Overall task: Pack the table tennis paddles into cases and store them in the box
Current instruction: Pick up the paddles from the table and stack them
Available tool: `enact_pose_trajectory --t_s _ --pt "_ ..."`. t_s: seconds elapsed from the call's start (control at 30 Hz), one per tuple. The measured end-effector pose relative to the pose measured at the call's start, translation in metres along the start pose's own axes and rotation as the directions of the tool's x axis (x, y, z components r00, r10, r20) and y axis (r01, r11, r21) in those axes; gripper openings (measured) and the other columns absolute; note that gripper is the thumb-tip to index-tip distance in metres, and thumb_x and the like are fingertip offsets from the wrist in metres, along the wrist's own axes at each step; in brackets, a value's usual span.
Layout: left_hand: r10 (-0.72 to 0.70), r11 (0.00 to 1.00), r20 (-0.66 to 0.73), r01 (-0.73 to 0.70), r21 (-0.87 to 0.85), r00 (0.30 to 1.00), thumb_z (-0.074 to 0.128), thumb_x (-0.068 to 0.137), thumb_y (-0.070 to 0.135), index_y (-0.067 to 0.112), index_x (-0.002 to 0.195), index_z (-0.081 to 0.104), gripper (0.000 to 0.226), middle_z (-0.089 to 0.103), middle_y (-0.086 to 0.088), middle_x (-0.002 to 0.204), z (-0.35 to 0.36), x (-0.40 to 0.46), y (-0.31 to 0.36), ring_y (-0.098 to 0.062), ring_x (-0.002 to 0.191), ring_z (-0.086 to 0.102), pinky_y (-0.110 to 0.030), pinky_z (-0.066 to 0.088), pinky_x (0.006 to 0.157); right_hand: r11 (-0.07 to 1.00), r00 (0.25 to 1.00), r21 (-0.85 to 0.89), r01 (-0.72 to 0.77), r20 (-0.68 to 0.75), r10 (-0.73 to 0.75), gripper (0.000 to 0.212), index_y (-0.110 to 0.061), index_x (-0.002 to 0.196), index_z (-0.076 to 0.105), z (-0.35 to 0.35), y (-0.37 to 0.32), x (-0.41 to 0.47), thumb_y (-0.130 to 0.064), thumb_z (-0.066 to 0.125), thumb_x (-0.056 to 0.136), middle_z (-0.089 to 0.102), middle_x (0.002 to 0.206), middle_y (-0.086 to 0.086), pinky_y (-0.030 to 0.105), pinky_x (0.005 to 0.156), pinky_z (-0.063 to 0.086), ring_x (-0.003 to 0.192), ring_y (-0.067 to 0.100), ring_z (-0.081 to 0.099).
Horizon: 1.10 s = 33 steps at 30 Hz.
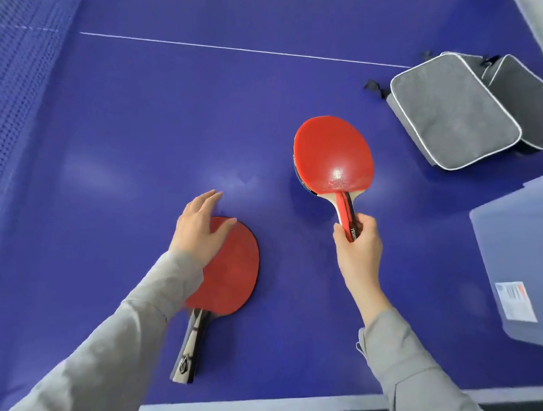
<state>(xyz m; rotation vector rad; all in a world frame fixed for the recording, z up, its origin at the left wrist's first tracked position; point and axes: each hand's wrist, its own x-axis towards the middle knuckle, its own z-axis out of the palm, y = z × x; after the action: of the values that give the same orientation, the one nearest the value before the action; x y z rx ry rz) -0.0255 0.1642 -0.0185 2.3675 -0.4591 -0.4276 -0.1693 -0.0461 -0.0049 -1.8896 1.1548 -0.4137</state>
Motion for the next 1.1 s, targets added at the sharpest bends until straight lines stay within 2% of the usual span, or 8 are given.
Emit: enact_pose_trajectory --t_s 0.3,0.43,0.6,0.7,0.8,0.93,1.03,1.1 --pt "-0.243 0.968 -0.154 0.231 -0.094 0.958 0.083 0.064 0.038 0.011 0.120 0.051 0.070 0.042 0.004 0.105 0.005 -0.139 -0.052 -0.023 0.106 0.044 -0.032 0.036 0.093 0.996 0.996 -0.015 -0.085 -0.042 0.084 0.021 -0.013 0.107 0.053 -0.003 0.034 -0.109 -0.020 0.062 0.089 0.059 0.085 -0.004 0.031 0.067 0.049 0.074 0.011 0.057" --pt "-0.364 0.930 -0.067 0.357 -0.090 0.929 0.085 0.061 0.040 0.008 0.118 0.051 0.074 0.041 0.003 0.100 0.018 -0.168 -0.054 -0.024 0.104 0.044 -0.033 0.038 0.091 0.996 0.996 -0.025 -0.083 -0.017 0.082 0.023 -0.013 0.108 0.052 -0.005 0.043 -0.141 -0.023 0.061 0.090 0.059 0.088 -0.002 0.024 0.064 0.045 0.076 0.012 0.058" --pt "-0.433 0.901 0.014 0.433 0.003 0.901 0.073 0.077 0.027 0.010 0.108 0.054 0.040 0.050 -0.003 0.105 0.028 -0.182 -0.047 -0.025 0.105 0.049 -0.036 0.043 0.078 0.996 0.996 -0.048 -0.081 0.029 0.082 0.025 -0.012 0.111 0.051 -0.011 0.055 -0.170 -0.021 0.061 0.090 0.059 0.091 -0.001 0.023 0.064 0.047 0.078 0.013 0.059" --pt "-0.470 0.883 0.017 0.470 0.009 0.883 0.068 0.077 0.023 0.012 0.103 0.053 0.032 0.051 0.001 0.098 0.029 -0.179 -0.034 -0.022 0.092 0.051 -0.031 0.039 0.074 0.996 0.995 -0.046 -0.083 0.057 0.085 0.026 -0.012 0.113 0.051 -0.017 0.062 -0.180 -0.019 0.060 0.090 0.059 0.092 -0.001 0.020 0.064 0.046 0.079 0.010 0.059" --pt "-0.550 0.788 0.114 0.559 -0.258 0.828 0.071 0.075 0.015 0.011 0.104 0.052 0.035 0.059 0.001 0.086 0.033 -0.181 -0.019 -0.026 0.077 0.061 -0.033 0.050 0.076 0.997 0.994 -0.033 -0.067 0.079 0.070 0.027 -0.012 0.114 0.051 -0.023 0.064 -0.186 -0.019 0.060 0.090 0.059 0.093 -0.001 0.020 0.064 0.046 0.080 0.011 0.059" --pt "-0.424 0.460 0.396 0.571 -0.680 0.814 0.063 0.084 -0.003 0.003 0.117 0.049 0.036 0.063 -0.020 0.098 0.045 -0.188 -0.002 -0.026 0.069 0.069 -0.039 0.060 0.073 0.998 0.993 -0.037 -0.044 0.110 0.048 0.030 -0.012 0.118 0.050 -0.029 0.062 -0.189 -0.020 0.059 0.091 0.058 0.098 0.000 0.020 0.068 0.049 0.084 0.012 0.059" --pt "-0.359 0.411 0.414 0.540 -0.734 0.836 0.056 0.089 -0.005 0.002 0.120 0.047 0.033 0.060 -0.023 0.103 0.055 -0.190 0.006 -0.033 0.079 0.068 -0.046 0.057 0.081 0.999 0.991 -0.013 -0.029 0.132 0.031 0.031 -0.012 0.120 0.049 -0.027 0.055 -0.191 -0.018 0.059 0.091 0.058 0.099 -0.001 0.022 0.071 0.050 0.085 0.010 0.058" --pt "-0.344 0.433 0.398 0.519 -0.737 0.851 0.056 0.089 -0.004 0.002 0.121 0.047 0.034 0.061 -0.021 0.101 0.059 -0.191 0.005 -0.035 0.080 0.067 -0.048 0.055 0.083 1.000 0.990 -0.003 -0.006 0.139 0.006 0.031 -0.011 0.119 0.049 -0.020 0.049 -0.194 -0.016 0.058 0.090 0.058 0.099 -0.001 0.013 0.069 0.045 0.083 0.007 0.057"
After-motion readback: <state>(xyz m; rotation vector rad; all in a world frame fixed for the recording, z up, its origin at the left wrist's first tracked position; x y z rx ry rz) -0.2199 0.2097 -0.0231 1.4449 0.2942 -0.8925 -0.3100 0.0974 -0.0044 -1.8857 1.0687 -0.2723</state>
